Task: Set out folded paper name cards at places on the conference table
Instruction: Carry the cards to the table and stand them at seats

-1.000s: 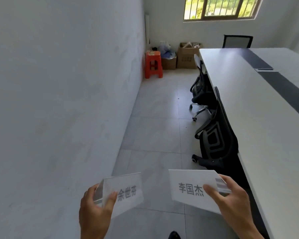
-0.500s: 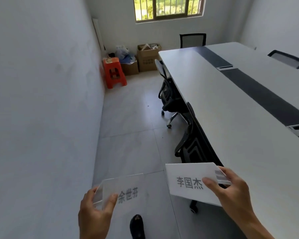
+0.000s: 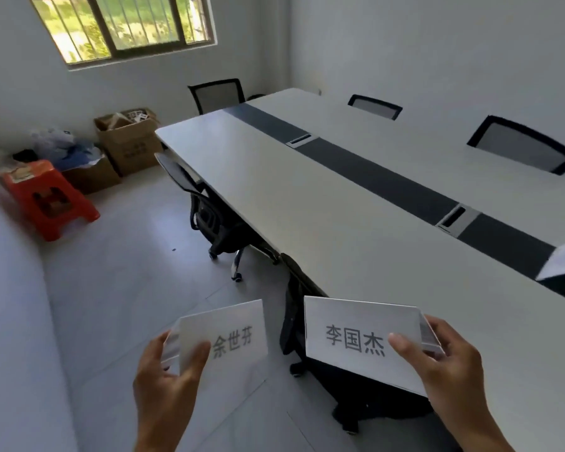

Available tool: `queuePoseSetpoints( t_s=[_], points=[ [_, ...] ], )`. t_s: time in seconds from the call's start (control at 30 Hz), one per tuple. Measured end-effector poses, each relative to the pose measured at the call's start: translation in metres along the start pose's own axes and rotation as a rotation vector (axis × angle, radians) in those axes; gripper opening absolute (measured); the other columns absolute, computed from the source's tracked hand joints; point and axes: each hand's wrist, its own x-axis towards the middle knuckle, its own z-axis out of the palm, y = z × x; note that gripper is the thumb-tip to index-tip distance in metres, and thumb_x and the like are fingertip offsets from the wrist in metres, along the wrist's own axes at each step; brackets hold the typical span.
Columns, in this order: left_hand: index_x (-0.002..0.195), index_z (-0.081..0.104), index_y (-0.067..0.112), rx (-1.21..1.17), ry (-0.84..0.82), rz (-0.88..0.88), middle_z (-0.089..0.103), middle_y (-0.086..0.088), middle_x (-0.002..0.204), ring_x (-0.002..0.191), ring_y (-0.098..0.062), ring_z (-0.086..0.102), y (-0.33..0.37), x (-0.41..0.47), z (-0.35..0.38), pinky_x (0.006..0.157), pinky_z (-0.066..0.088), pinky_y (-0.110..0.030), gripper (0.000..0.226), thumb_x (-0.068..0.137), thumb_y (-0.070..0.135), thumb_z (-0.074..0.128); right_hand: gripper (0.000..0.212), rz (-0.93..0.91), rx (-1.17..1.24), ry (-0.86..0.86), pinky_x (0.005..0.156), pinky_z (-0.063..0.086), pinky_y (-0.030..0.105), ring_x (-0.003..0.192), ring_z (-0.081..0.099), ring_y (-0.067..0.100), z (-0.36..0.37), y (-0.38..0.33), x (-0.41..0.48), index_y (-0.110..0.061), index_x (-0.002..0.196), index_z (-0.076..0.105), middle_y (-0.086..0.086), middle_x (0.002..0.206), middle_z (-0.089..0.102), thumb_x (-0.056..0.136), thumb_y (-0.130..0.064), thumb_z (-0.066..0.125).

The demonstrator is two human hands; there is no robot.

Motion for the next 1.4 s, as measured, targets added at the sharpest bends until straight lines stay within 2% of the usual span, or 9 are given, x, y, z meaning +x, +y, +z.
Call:
queuePoseSetpoints(
  t_s=[0.2,0.3,0.43,0.63,0.77,0.93,1.03,1.2,1.4],
  points=[
    [0.101,0.059,0.026,-0.093,-0.183,0.101,0.064,-0.002,0.091,0.086,-0.030,0.064,0.042,0.060,0.086,0.064,0.055,-0.035,0.041,0.068,0.018,0.083,0.027,0.044,0.039,0.259,0.061,0.052,0.009,0.070,0.070,0.003,-0.019,0.007,0.045,-0.022,0.089,0.072,-0.013,0.082,0.075,0.069,-0.005,0.080],
    [0.086,0.060,0.041,-0.134,-0.218,0.146,0.067,0.008,0.088,0.080,-0.021,0.066,0.064,0.088,0.121,0.055,0.057,-0.031,0.039,0.063,0.022,0.085,0.027,0.063,0.050,0.337,0.061,0.049,0.004,0.070,0.069,0.001,-0.026,0.017,0.081,-0.020,0.089,0.072,-0.015,0.081,0.074,0.068,-0.005,0.081],
    [0.085,0.069,0.032,-0.119,-0.354,0.170,0.073,0.011,0.079,0.066,-0.008,0.066,0.103,0.139,0.149,0.054,0.052,-0.011,0.025,0.070,0.015,0.080,0.026,0.085,0.063,0.424,0.059,0.049,0.006,0.071,0.069,0.004,-0.020,0.028,0.128,-0.022,0.088,0.071,-0.017,0.082,0.074,0.069,-0.008,0.081],
    [0.083,0.071,0.022,-0.209,-0.462,0.095,0.074,0.006,0.074,0.072,-0.023,0.064,0.139,0.190,0.191,0.066,0.050,-0.032,0.015,0.072,0.013,0.076,0.025,0.111,0.047,0.469,0.061,0.050,0.008,0.070,0.070,0.005,-0.009,0.033,0.172,-0.022,0.088,0.071,-0.014,0.082,0.075,0.069,-0.009,0.081],
    [0.088,0.067,0.018,-0.301,-0.526,0.106,0.070,-0.001,0.080,0.064,-0.007,0.065,0.150,0.224,0.242,0.056,0.055,-0.022,0.014,0.076,0.013,0.072,0.026,0.154,0.017,0.539,0.061,0.049,0.007,0.072,0.069,0.004,-0.006,0.034,0.194,-0.022,0.090,0.070,-0.016,0.084,0.074,0.070,-0.009,0.081],
    [0.093,0.062,0.016,-0.281,-0.706,0.144,0.066,-0.005,0.087,0.075,-0.019,0.060,0.147,0.256,0.320,0.062,0.047,-0.029,0.014,0.082,0.017,0.069,0.028,0.199,-0.017,0.645,0.056,0.046,0.004,0.069,0.066,-0.004,0.003,0.033,0.216,-0.023,0.091,0.068,-0.020,0.086,0.072,0.070,-0.011,0.082],
    [0.101,0.055,0.010,-0.252,-0.801,0.180,0.061,0.000,0.088,0.077,-0.015,0.058,0.143,0.269,0.364,0.058,0.043,-0.025,0.019,0.087,0.018,0.063,0.032,0.242,-0.040,0.716,0.056,0.046,0.005,0.071,0.066,-0.003,0.011,0.035,0.228,-0.023,0.092,0.068,-0.021,0.087,0.071,0.062,-0.030,0.078],
    [0.107,0.043,0.014,-0.189,-0.900,0.129,0.051,0.009,0.093,0.084,-0.015,0.053,0.114,0.279,0.441,0.071,0.046,-0.037,0.044,0.079,0.047,0.049,0.041,0.336,-0.065,0.781,0.059,0.049,0.017,0.075,0.065,-0.002,0.018,0.053,0.249,-0.018,0.099,0.065,-0.005,0.086,0.072,0.064,-0.037,0.071],
    [0.107,0.039,0.012,-0.085,-0.961,0.064,0.048,-0.002,0.093,0.090,-0.027,0.050,0.092,0.267,0.509,0.072,0.040,-0.037,0.048,0.079,0.051,0.042,0.040,0.455,-0.085,0.851,0.069,0.050,0.032,0.089,0.067,0.019,0.001,0.093,0.287,-0.021,0.103,0.059,-0.005,0.099,0.069,0.069,-0.041,0.066]
  ],
)
